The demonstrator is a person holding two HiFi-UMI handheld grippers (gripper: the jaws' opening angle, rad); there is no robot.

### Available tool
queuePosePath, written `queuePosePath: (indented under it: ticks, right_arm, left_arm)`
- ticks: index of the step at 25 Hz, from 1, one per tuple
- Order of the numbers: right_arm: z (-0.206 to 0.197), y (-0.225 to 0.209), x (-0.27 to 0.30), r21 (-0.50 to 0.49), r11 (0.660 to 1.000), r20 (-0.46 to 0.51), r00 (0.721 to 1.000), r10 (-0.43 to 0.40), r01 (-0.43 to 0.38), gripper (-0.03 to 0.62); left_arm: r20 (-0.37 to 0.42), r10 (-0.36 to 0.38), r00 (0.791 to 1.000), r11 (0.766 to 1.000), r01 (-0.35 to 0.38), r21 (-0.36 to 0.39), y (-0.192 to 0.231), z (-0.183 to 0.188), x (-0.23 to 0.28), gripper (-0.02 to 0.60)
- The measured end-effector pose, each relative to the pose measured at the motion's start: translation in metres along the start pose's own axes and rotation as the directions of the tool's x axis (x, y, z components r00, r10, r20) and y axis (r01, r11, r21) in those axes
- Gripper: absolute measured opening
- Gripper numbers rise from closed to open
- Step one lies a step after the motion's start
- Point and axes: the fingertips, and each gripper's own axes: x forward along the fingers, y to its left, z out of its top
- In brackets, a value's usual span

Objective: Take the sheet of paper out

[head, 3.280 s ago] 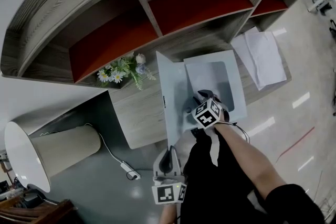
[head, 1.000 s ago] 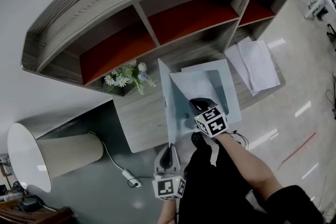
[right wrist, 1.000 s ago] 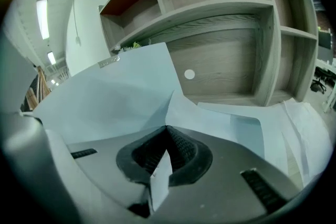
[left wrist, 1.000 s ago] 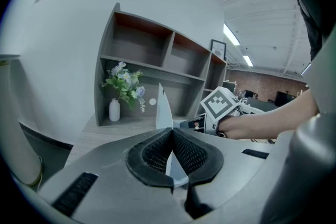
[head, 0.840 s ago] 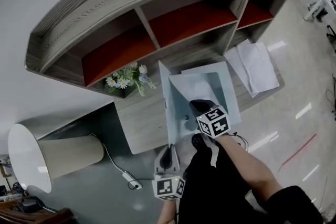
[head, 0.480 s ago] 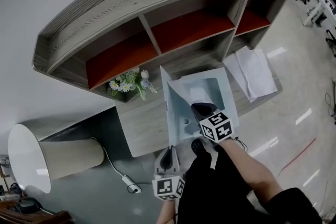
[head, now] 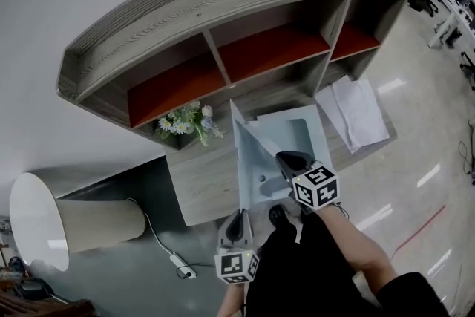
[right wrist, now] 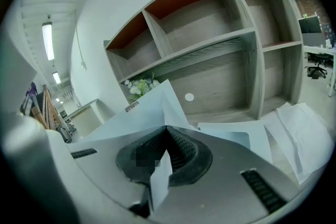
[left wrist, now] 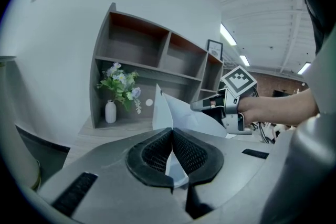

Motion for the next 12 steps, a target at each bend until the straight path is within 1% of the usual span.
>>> queuePosePath:
  ticks: [7, 12]
  right_arm:
    - [0.011, -0.002, -0.024, 0.007, 1.000, 0.044, 0.999, 0.005, -0.005, 0.012]
    - [0.022, -0.007, -0.046, 0.000, 1.000, 0.071, 0.997, 0.010, -0.010, 0.012]
  left_arm:
    - [-0.001, -0.015, 1.000, 0.999, 0.015, 0.040, -0.010, 0.002, 0.003, 0.015]
    - [0.021, -0.031, 0.999, 0.996, 0.029, 0.084, -0.024, 0.006, 0.007, 0.015]
